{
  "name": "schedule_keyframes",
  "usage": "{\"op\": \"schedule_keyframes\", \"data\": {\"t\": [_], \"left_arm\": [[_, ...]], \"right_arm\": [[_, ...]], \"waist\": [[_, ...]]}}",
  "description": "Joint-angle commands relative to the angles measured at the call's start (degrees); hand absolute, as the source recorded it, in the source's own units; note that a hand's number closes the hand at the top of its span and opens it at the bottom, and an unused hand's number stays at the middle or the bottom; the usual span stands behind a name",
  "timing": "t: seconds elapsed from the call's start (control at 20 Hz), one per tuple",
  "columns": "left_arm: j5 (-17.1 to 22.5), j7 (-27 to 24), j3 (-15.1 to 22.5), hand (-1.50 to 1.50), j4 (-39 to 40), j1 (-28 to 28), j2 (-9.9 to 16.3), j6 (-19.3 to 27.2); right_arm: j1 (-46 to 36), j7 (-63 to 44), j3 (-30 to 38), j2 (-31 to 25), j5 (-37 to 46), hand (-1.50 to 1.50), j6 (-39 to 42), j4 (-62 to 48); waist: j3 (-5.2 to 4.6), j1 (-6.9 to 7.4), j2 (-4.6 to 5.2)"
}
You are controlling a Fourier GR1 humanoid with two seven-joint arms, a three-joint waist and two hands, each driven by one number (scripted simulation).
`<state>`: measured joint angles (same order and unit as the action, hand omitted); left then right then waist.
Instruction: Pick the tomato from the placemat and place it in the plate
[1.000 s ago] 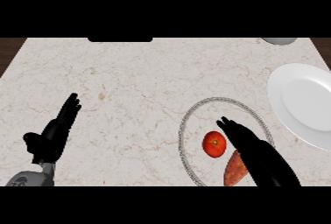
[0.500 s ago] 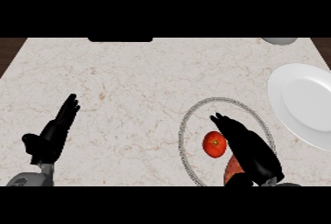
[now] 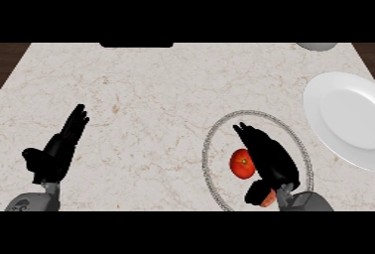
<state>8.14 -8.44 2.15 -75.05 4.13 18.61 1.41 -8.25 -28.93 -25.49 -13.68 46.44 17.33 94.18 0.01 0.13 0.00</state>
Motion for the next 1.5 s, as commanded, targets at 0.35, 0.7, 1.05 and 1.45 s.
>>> {"op": "schedule_keyframes", "data": {"t": [0.35, 0.7, 1.05, 1.45], "left_arm": [[-2.7, 1.2, -2.7, 0.0, 0.1, 0.8, -2.3, -2.3], [-1.8, 2.3, -4.5, 0.0, -2.0, 0.7, -1.2, -3.9], [-2.1, 0.5, -6.1, 0.0, -1.4, -4.4, -2.2, 0.0], [-2.0, 0.2, -5.1, 0.0, -3.9, -6.9, -2.0, -1.7]], "right_arm": [[-2.2, 8.9, 1.3, 3.6, 2.4, 1.5, 3.0, -6.0], [-0.1, 15.2, 0.2, 4.1, 6.7, 1.5, -5.2, -7.2], [12.7, 13.0, 27.5, -12.9, 1.9, 1.5, -15.7, -4.4], [25.7, 30.1, 56.2, -25.5, -17.0, 1.5, -18.5, -9.1]], "waist": [[-0.01, -0.07, -0.02], [0.0, -0.09, -0.04], [0.29, -8.24, -0.83], [0.12, -5.18, -0.85]]}}
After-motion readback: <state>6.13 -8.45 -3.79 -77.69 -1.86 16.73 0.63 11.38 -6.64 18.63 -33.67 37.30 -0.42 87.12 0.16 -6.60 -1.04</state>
